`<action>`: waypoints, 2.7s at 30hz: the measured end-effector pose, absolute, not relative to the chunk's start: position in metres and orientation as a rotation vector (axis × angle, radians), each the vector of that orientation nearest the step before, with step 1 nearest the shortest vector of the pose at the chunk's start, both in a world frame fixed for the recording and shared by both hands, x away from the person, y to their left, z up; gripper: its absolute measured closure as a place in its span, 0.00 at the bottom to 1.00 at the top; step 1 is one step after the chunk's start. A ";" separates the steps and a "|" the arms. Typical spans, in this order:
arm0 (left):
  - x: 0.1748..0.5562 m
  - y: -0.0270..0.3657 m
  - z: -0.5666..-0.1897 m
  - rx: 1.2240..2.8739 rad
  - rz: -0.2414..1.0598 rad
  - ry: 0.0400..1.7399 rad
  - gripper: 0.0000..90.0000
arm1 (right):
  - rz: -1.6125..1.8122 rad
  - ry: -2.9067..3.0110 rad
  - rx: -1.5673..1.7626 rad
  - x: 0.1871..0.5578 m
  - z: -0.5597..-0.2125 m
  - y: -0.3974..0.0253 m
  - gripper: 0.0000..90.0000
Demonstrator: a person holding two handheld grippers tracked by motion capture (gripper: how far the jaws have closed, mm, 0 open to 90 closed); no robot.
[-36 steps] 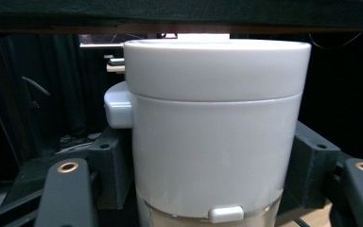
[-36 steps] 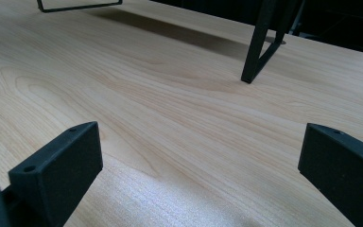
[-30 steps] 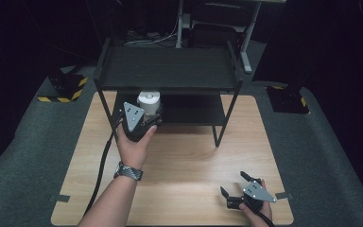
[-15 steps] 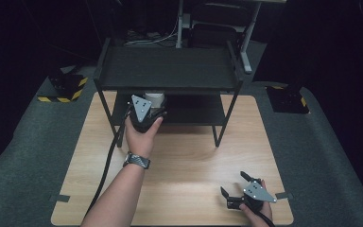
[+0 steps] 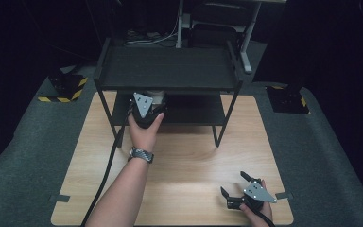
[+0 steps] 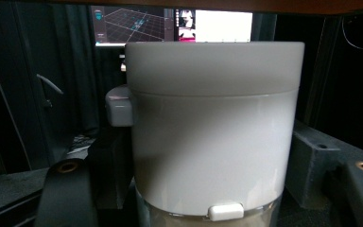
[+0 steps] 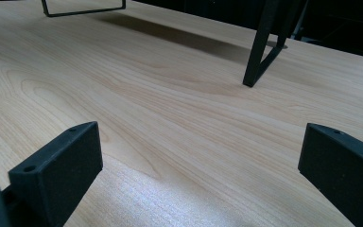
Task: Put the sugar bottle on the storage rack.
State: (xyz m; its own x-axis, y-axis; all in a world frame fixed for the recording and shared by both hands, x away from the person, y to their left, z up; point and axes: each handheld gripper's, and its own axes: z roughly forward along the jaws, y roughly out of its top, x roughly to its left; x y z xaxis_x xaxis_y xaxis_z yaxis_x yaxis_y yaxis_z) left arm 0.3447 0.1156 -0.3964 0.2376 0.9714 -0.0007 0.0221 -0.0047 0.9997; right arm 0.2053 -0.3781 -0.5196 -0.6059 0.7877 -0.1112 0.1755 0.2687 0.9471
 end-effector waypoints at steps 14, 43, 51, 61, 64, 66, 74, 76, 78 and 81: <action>0.341 0.119 -0.395 1.339 0.998 1.058 0.20 | 1.345 1.956 0.862 0.205 -0.520 -0.377 0.00; 0.243 0.182 -0.433 1.305 0.941 0.960 0.01 | 1.322 1.960 0.859 0.204 -0.518 -0.374 0.00; 0.220 0.192 -0.456 1.323 0.917 0.935 0.01 | 1.318 1.959 0.858 0.204 -0.518 -0.374 0.00; 0.188 0.208 -0.495 1.362 0.874 0.913 0.01 | 1.315 1.957 0.858 0.204 -0.518 -0.373 0.00; 0.181 0.211 -0.504 1.384 0.862 0.919 0.01 | 1.314 1.956 0.857 0.203 -0.518 -0.373 0.00; 0.176 0.214 -0.509 1.398 0.848 0.929 0.01 | 1.312 1.956 0.857 0.203 -0.518 -0.373 0.00; 0.163 0.219 -0.525 1.447 0.840 0.979 0.01 | 1.307 1.952 0.854 0.203 -0.519 -0.372 0.00; 0.161 0.221 -0.528 1.468 0.843 0.979 0.01 | 1.304 1.952 0.851 0.202 -0.519 -0.371 0.00; 0.160 0.221 -0.530 1.487 0.842 0.984 0.01 | 1.303 1.952 0.851 0.202 -0.519 -0.371 0.00; 0.158 0.222 -0.534 1.493 0.833 0.989 0.01 | 1.305 1.950 0.858 0.202 -0.519 -0.372 0.00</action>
